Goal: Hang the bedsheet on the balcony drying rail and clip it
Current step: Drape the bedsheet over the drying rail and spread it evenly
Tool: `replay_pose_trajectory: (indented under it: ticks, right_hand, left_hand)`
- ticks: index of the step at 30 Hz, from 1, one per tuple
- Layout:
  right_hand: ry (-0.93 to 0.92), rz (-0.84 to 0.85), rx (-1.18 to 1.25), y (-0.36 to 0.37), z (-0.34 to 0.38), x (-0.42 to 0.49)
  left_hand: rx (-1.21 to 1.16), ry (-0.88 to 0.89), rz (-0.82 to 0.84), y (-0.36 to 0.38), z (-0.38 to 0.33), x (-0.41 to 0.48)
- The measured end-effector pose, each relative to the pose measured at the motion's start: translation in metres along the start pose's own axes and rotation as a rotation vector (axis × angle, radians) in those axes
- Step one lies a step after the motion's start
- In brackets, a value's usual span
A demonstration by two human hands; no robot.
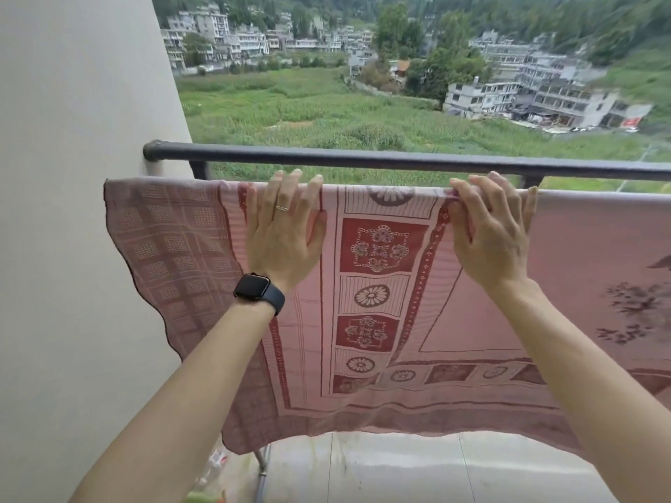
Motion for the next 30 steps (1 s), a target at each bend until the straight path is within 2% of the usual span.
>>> replay_pose_trajectory:
  ticks: [5, 9, 10, 13, 16, 19, 21, 23, 26, 28, 30]
  right_hand:
    - [-0.191, 0.026, 0.05, -0.029, -0.013, -0.025]
    - [0.058, 0.08, 0.029, -0.047, -0.054, 0.036]
    - [0.06, 0.096, 0.026, -0.044, -0.057, 0.042]
    - [-0.095, -0.029, 0.034, -0.039, -0.057, 0.029]
    - [-0.225, -0.184, 0.044, -0.05, -0.066, 0.013]
    - [-0.326, -0.193, 0.084, -0.07, -0.078, -0.004]
    - [-0.359, -0.139, 0.125, -0.085, -0.085, -0.015]
    - [-0.29, -0.085, 0.08, -0.101, -0.104, -0.008]
    - [0.034, 0.064, -0.027, -0.108, -0.147, 0.014]
    - [0.088, 0.118, -0.032, -0.109, -0.154, 0.012]
    - [0.062, 0.101, -0.008, -0.119, -0.15, 0.002]
  left_hand:
    - [0.121, 0.002, 0.006, -0.027, -0.013, -0.026]
    - [0.045, -0.033, -0.007, -0.051, -0.047, 0.038]
    - [0.036, -0.018, 0.025, -0.049, -0.059, 0.046]
    - [0.075, 0.009, 0.075, -0.023, -0.074, 0.041]
    - [0.091, -0.004, 0.005, -0.023, -0.066, 0.034]
    - [0.122, 0.022, -0.028, -0.029, -0.075, 0.025]
    - [0.128, -0.031, -0.017, -0.032, -0.083, 0.011]
    - [0.112, -0.103, -0.023, -0.039, -0.095, 0.006]
    - [0.057, -0.083, -0.058, -0.056, -0.144, 0.027]
    - [0.012, -0.007, -0.023, -0.061, -0.188, 0.039]
    - [0.023, 0.011, 0.036, -0.06, -0.217, 0.035]
Point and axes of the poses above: each hand's wrist, its own x-axis towards the middle knuckle, its own y-axis out of the palm, z = x × y, the point moved 7 cm from there along x, towards the middle knuckle, and after that the axes turned 4 degrees about x, right-handed, at the moved point
